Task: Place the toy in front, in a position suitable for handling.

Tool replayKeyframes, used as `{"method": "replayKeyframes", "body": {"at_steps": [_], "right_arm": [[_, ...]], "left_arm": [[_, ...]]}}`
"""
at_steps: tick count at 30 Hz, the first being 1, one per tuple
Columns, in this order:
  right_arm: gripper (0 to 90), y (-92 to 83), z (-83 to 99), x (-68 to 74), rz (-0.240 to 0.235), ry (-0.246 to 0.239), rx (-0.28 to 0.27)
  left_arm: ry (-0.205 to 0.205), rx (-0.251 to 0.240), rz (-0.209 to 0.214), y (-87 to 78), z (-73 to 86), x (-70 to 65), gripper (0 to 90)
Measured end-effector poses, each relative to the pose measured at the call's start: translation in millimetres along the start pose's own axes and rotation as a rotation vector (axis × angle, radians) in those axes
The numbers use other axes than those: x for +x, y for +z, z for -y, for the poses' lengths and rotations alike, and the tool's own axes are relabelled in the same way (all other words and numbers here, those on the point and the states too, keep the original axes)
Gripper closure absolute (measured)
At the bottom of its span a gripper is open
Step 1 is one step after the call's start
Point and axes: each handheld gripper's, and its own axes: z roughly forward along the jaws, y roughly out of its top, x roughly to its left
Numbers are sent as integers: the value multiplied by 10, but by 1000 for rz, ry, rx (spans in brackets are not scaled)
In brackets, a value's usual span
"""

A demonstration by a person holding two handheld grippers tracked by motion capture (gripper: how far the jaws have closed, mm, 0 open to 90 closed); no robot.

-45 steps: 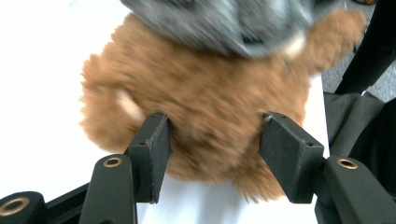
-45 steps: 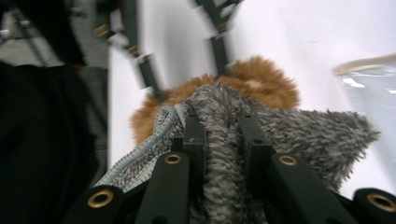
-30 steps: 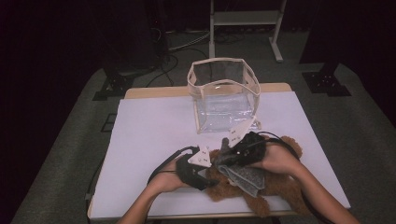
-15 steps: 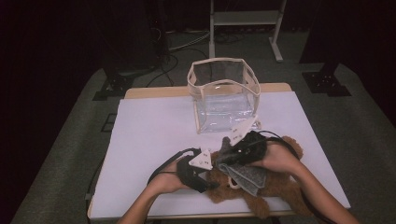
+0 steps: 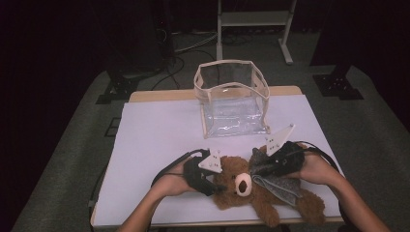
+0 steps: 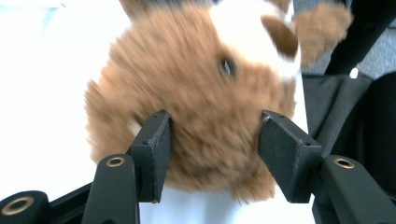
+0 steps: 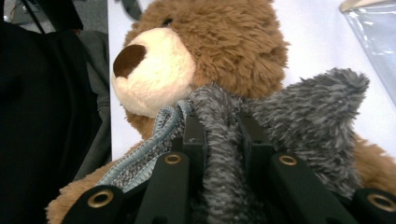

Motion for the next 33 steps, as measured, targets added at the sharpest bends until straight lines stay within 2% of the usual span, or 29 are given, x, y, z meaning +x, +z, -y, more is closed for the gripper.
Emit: {"method": "replayKeyframes", "body": {"at_steps": [2, 5, 7, 9, 13, 17, 21, 23, 26, 29, 31, 33], "right_arm": [[754, 26, -9, 24, -8, -6, 2], [754, 56, -26, 70, -16, -20, 9], [754, 55, -35, 83, -11, -21, 14], [753, 47, -56, 89, 2, -36, 3], [754, 37, -91, 89, 10, -45, -54], [755, -26, -54, 99, 22, -48, -39], [754, -207, 77, 120, 53, -22, -42], [754, -335, 198, 115, 72, 5, -62], [753, -422, 329, 104, 93, 35, -80], [753, -383, 414, 82, 86, 55, -93], [754, -335, 443, 68, 79, 65, -94], [755, -312, 468, 69, 74, 74, -100]], "left_arm": [[6, -11, -4, -36, -78, 32, 438], [4, 23, 25, 44, -161, 71, 426], [2, 60, 45, 130, -162, 74, 403], [1, 64, 51, 179, -145, 60, 393], [-1, 60, 50, 171, -110, 42, 405], [6, 63, 54, 171, -105, 22, 407], [14, 69, 50, 165, -102, -2, 407], [9, 64, 49, 168, -98, -16, 407], [9, 66, 50, 167, -109, -16, 406], [10, 66, 47, 160, -119, -6, 389], [-3, 47, 41, 126, -131, 12, 371], [1, 42, 35, 80, -151, 50, 364]]}}
